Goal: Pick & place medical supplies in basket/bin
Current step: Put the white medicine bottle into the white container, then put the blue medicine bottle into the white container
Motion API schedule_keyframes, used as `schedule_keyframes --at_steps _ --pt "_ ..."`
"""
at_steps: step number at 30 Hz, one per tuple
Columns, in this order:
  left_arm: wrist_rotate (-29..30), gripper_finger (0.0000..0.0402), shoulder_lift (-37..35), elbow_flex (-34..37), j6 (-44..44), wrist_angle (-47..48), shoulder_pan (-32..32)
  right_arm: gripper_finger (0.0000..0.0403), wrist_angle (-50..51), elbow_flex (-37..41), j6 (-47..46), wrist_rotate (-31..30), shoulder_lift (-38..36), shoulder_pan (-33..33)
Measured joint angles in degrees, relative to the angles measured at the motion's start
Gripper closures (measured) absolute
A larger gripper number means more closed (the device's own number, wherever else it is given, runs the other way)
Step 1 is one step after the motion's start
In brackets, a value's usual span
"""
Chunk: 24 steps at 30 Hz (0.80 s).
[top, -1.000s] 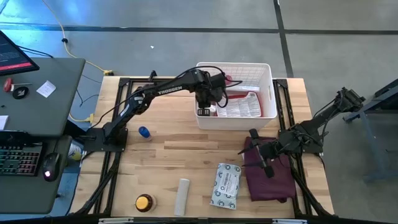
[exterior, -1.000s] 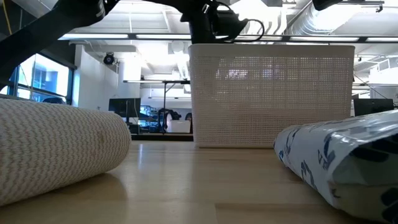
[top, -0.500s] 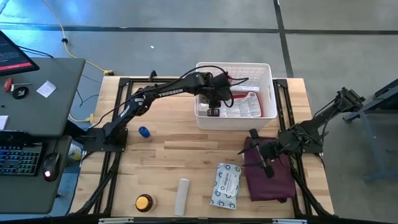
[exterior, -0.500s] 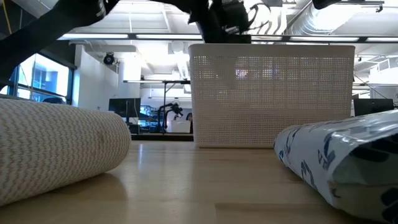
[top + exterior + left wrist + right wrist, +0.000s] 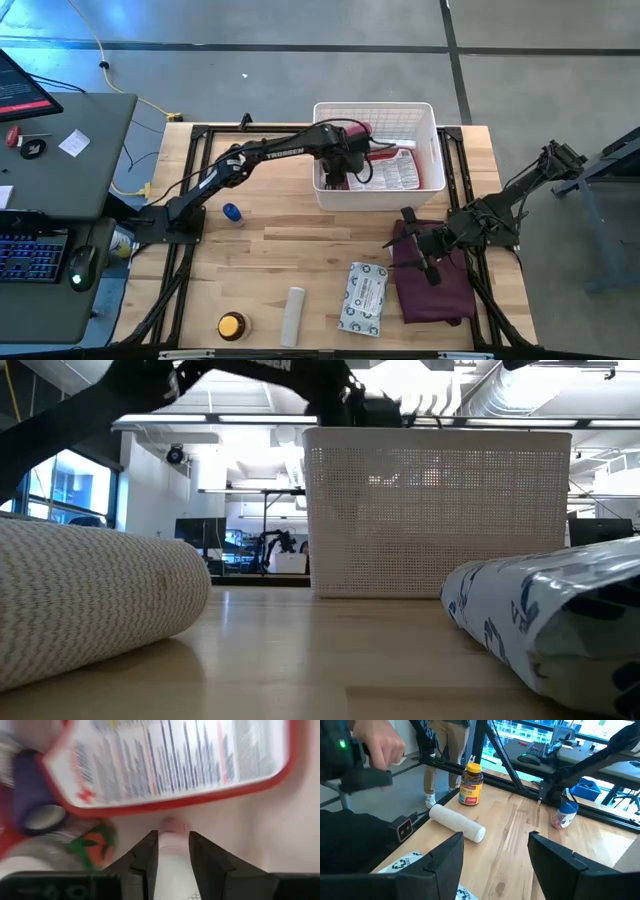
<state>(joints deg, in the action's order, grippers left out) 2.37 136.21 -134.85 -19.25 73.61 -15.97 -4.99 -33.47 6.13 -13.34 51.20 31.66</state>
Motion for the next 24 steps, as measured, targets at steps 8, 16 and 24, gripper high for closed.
schedule_keyframes --at_steps 8,16,24 --pt "0.4 0.0259 -4.9 -0.1 0.0 -0.6 0.7 0.0192 0.0 0.0 0.4 0.0 -0.3 0.0" --pt "3.4 0.0259 -11.9 -0.1 -1.2 -3.8 3.6 0.0192 -0.1 0.0 0.4 -0.4 -1.2 -0.1" --pt "5.0 0.0259 -21.1 -0.1 0.0 -5.3 7.7 0.0192 -0.1 0.0 1.7 -2.9 -1.6 -0.1"
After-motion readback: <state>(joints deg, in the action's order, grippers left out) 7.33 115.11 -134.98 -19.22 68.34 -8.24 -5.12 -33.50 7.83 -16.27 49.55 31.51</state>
